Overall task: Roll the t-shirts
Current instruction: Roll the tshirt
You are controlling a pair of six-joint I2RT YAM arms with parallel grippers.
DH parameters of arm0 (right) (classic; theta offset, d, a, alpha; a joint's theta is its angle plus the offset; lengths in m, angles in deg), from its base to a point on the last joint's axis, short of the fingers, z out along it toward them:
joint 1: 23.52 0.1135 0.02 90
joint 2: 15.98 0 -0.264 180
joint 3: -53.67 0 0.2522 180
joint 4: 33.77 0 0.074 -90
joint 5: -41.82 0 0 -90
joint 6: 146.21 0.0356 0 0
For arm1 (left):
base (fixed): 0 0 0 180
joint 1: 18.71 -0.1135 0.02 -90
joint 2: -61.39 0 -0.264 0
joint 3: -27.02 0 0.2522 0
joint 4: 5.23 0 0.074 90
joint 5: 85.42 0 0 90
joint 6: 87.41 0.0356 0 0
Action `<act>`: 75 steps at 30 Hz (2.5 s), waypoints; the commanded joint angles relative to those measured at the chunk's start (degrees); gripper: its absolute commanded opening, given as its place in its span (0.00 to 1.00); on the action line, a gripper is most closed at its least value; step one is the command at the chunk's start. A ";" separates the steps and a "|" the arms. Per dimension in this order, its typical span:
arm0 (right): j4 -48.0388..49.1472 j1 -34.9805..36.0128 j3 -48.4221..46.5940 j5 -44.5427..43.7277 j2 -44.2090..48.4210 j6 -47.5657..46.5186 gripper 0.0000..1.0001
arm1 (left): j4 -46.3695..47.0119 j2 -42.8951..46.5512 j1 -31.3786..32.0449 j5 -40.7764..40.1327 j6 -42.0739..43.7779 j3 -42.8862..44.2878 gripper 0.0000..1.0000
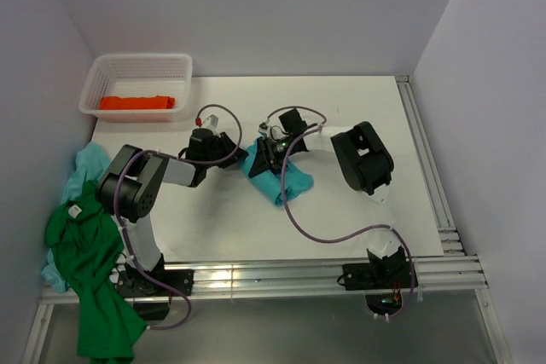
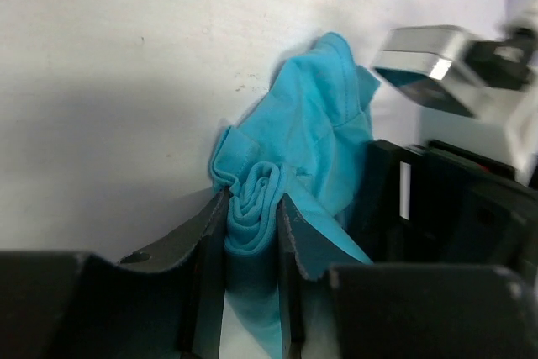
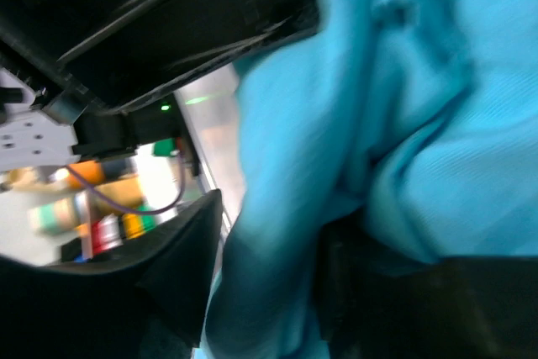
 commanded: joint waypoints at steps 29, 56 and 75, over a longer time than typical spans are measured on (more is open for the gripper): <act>3.87 4.48 32.73 -29.83 32.19 0.36 0.00 | -26.05 3.46 2.43 -7.16 6.15 7.91 0.00; -16.50 29.17 20.09 -89.84 42.82 1.42 0.79 | -42.75 2.67 5.59 -2.50 10.63 20.03 0.00; -24.06 42.19 -1.61 -113.41 12.94 -7.90 0.89 | -47.32 -0.14 5.60 1.01 12.13 24.17 0.00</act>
